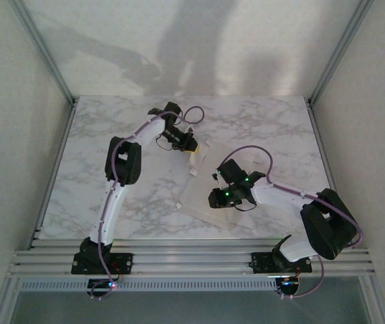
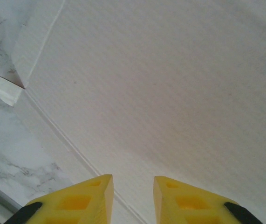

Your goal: Fold the paper box

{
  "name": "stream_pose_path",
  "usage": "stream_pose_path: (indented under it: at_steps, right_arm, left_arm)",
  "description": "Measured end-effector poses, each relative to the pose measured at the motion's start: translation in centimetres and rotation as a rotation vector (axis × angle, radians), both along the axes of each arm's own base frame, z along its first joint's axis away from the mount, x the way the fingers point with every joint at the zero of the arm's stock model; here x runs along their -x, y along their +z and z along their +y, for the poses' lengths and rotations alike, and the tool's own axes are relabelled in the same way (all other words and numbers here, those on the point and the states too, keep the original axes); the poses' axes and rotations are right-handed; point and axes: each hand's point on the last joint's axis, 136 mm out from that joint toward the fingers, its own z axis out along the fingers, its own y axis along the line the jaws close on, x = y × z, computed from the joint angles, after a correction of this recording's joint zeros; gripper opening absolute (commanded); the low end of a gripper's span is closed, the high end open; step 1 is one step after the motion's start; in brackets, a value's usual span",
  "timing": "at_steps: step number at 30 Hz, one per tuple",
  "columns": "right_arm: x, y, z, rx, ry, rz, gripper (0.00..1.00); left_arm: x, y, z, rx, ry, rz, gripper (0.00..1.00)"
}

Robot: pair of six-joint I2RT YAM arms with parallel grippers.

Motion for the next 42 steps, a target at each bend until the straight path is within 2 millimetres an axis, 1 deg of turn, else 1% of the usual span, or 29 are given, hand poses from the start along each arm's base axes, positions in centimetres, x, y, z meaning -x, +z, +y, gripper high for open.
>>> stream_pose_path:
  at_steps: [4, 9, 12, 14, 17, 21, 24, 31, 38, 42]
  right_arm:
    - [0.1, -0.4, -0.1, 0.001, -0.015, 0.011, 0.27]
    - [0.1, -0.8, -0.1, -0.008, -0.040, 0.015, 0.22]
    - [0.1, -1.0, 0.0, -0.011, -0.058, 0.017, 0.18]
    - [0.1, -1.2, 0.2, -0.018, -0.064, 0.010, 0.18]
    - [0.3, -1.4, 0.5, -0.018, -0.065, 0.006, 0.17]
    - [0.6, -2.2, 1.1, -0.005, -0.051, 0.004, 0.16]
    - [0.5, -2.7, 1.4, 0.001, -0.056, 0.002, 0.14]
    - [-0.2, -3.0, 2.3, -0.023, -0.087, -0.013, 0.10]
    - [-0.9, -3.0, 3.6, -0.057, -0.114, -0.016, 0.08]
    - [-1.1, -3.0, 4.1, -0.065, -0.117, -0.019, 0.08]
  left_arm:
    - [0.0, 0.0, 0.0, 0.000, -0.007, -0.008, 0.00]
    - [-0.2, -0.5, 0.2, -0.020, -0.009, -0.057, 0.00]
    - [0.4, -0.3, 0.5, -0.022, 0.017, -0.097, 0.00]
    - [0.8, 0.6, 0.7, -0.007, 0.036, -0.140, 0.00]
    - [0.8, 2.6, 0.8, 0.027, 0.062, -0.222, 0.00]
    - [-0.5, 5.9, 0.3, 0.081, 0.078, -0.344, 0.00]
    - [-1.1, 6.9, 0.0, 0.103, 0.079, -0.395, 0.00]
    - [0.2, 6.1, 0.4, 0.118, 0.082, -0.451, 0.00]
    - [0.4, 6.8, 0.6, 0.154, 0.092, -0.534, 0.00]
    - [0.3, 6.8, 0.6, 0.157, 0.095, -0.555, 0.00]
